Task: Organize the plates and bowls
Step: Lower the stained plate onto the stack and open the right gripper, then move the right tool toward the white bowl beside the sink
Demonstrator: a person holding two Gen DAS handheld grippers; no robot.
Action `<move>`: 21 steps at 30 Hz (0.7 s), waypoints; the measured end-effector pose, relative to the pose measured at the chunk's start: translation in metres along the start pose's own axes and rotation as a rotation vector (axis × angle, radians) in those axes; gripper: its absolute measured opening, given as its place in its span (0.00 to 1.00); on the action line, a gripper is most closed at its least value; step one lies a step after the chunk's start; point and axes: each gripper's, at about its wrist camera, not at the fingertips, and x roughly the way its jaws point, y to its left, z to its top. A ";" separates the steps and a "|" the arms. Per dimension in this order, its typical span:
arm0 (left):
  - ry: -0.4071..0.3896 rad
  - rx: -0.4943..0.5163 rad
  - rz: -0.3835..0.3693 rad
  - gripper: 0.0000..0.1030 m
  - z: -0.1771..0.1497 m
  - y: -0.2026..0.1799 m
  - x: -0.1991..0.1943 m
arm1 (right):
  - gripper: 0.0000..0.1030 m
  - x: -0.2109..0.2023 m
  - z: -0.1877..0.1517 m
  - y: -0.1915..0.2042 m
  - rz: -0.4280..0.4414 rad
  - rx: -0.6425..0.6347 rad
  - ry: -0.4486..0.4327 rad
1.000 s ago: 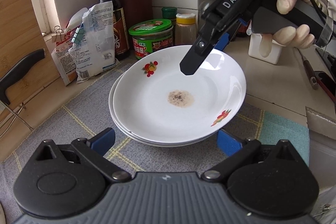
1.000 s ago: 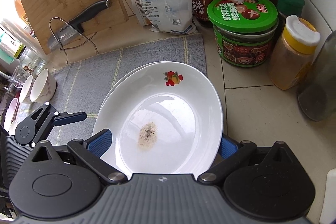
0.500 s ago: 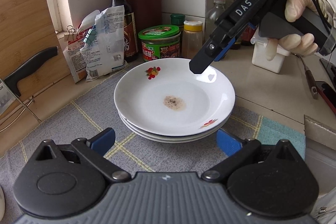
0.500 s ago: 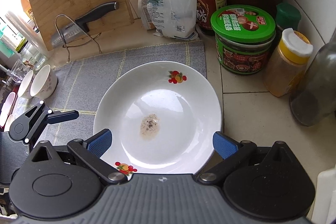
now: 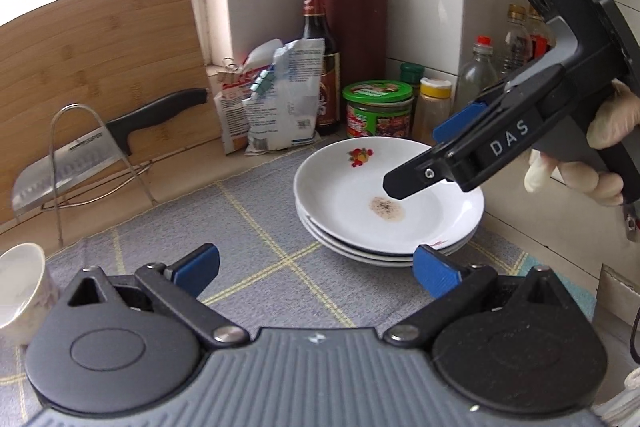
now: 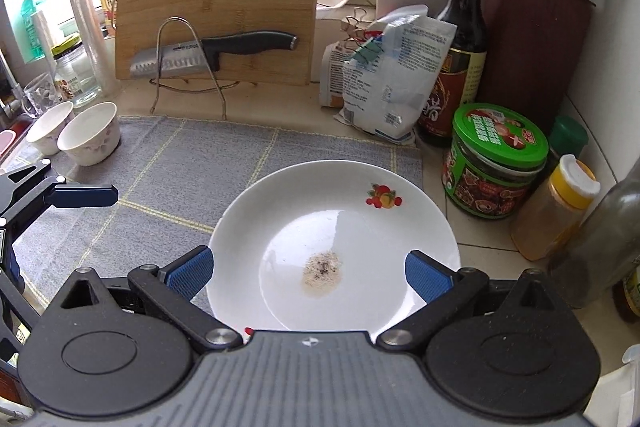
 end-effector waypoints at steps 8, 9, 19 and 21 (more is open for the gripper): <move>0.025 -0.158 0.124 0.99 -0.018 0.025 -0.042 | 1.00 0.007 0.004 0.035 0.084 -0.085 -0.066; 0.028 -0.166 0.136 0.99 -0.021 0.027 -0.045 | 1.00 0.007 0.005 0.041 0.097 -0.097 -0.069; 0.035 -0.224 0.178 0.99 -0.059 0.074 -0.089 | 1.00 0.015 0.003 0.115 0.157 -0.201 -0.067; 0.045 -0.225 0.179 0.99 -0.066 0.090 -0.101 | 1.00 0.018 0.002 0.135 0.152 -0.210 -0.058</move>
